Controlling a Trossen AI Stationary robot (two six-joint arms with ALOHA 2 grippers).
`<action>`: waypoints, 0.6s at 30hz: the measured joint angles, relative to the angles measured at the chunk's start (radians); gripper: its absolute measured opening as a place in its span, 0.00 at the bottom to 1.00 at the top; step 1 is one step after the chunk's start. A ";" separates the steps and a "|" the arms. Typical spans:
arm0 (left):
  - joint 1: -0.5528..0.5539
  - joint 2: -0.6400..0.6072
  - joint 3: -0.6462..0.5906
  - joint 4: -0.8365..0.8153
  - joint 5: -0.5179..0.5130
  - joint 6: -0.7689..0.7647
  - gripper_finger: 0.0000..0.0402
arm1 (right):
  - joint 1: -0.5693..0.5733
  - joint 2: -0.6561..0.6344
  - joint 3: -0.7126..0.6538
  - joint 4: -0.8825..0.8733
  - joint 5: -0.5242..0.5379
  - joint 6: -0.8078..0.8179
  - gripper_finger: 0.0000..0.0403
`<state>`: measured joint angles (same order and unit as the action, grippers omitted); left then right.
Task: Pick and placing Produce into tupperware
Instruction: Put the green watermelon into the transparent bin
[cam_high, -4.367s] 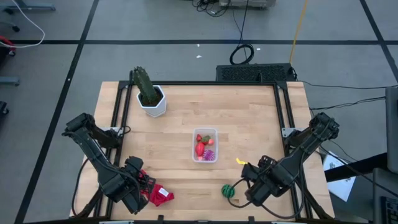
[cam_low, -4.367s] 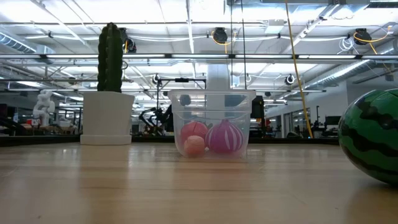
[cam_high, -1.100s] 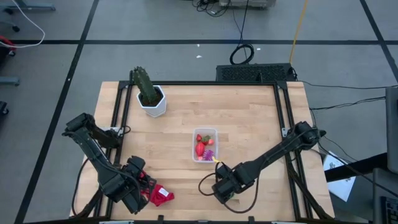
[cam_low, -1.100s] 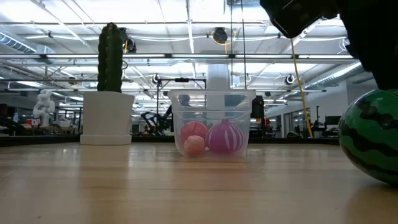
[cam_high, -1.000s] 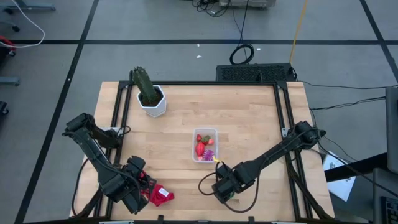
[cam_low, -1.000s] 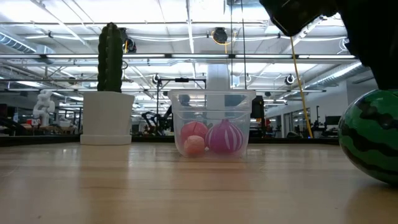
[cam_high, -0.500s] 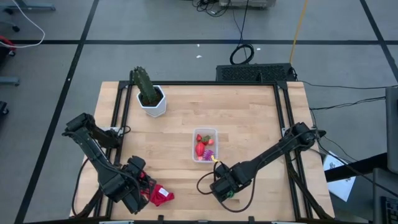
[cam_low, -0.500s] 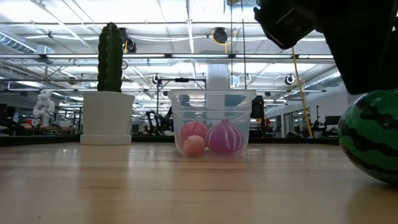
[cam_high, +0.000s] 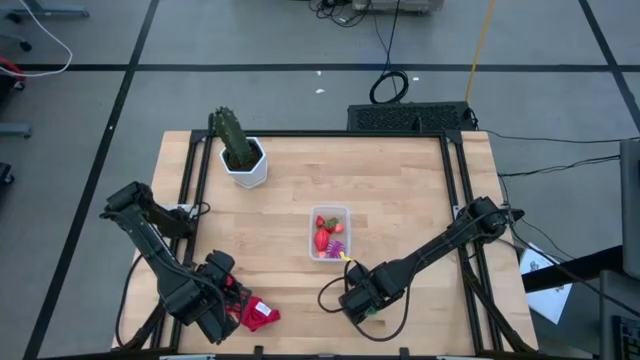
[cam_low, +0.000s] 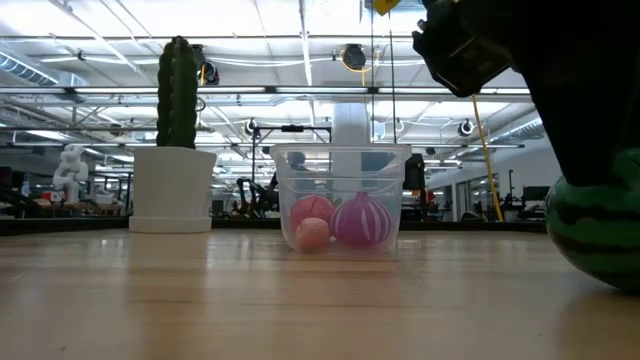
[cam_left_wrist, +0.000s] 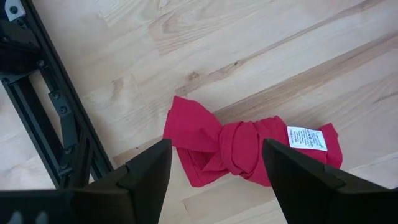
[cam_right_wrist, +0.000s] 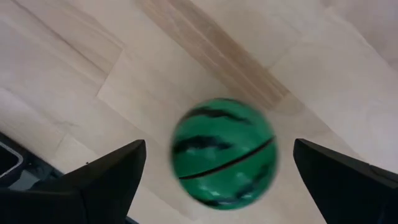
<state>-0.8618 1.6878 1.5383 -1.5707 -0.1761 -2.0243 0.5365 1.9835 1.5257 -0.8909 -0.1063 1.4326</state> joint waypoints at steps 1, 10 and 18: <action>0.000 0.000 0.000 0.000 0.000 0.000 0.63 | 0.000 0.000 0.000 0.005 0.000 -0.001 0.99; 0.000 0.000 0.000 0.000 0.000 0.001 0.63 | 0.000 0.000 -0.001 0.008 0.013 -0.008 0.99; 0.000 0.000 0.000 0.000 -0.001 0.003 0.63 | 0.000 0.003 -0.001 0.004 0.027 -0.012 0.99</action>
<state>-0.8619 1.6878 1.5383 -1.5705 -0.1766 -2.0212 0.5365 1.9864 1.5246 -0.8866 -0.0792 1.4204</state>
